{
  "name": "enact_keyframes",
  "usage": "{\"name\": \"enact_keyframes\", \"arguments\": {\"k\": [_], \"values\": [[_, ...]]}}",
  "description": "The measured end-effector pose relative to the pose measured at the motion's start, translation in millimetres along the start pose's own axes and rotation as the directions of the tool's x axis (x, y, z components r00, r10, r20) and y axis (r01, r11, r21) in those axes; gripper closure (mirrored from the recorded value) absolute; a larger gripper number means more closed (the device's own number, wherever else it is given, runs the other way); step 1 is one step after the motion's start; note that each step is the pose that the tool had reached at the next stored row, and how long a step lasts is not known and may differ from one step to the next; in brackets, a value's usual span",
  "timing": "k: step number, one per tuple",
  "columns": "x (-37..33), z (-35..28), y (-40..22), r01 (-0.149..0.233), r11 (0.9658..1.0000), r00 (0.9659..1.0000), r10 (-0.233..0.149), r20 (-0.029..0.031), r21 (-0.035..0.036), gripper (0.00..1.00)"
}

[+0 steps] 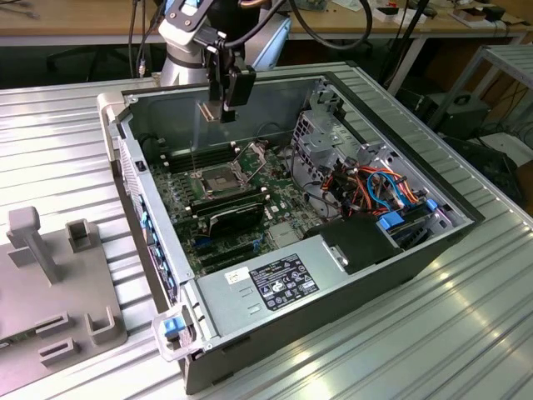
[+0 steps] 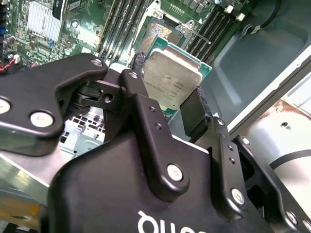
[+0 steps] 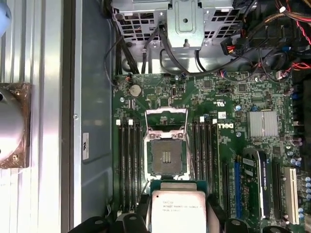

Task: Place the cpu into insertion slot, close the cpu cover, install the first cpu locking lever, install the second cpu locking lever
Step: 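Place the cpu into insertion slot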

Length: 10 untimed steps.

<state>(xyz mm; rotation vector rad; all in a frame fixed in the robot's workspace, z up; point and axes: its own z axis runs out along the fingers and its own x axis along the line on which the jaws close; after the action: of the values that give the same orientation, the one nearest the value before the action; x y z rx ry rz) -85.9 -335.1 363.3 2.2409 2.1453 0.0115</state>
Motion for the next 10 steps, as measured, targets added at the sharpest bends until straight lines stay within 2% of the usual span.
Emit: {"name": "enact_keyframes", "arguments": {"k": [5,10], "values": [[0.3,1.4,0.0,-0.041,0.9992,0.9992,0.041,0.0013,0.0008,0.45],[0.5,7.4,1.8,-0.031,0.9995,0.9995,0.031,0.0018,0.0006,0.45]]}}
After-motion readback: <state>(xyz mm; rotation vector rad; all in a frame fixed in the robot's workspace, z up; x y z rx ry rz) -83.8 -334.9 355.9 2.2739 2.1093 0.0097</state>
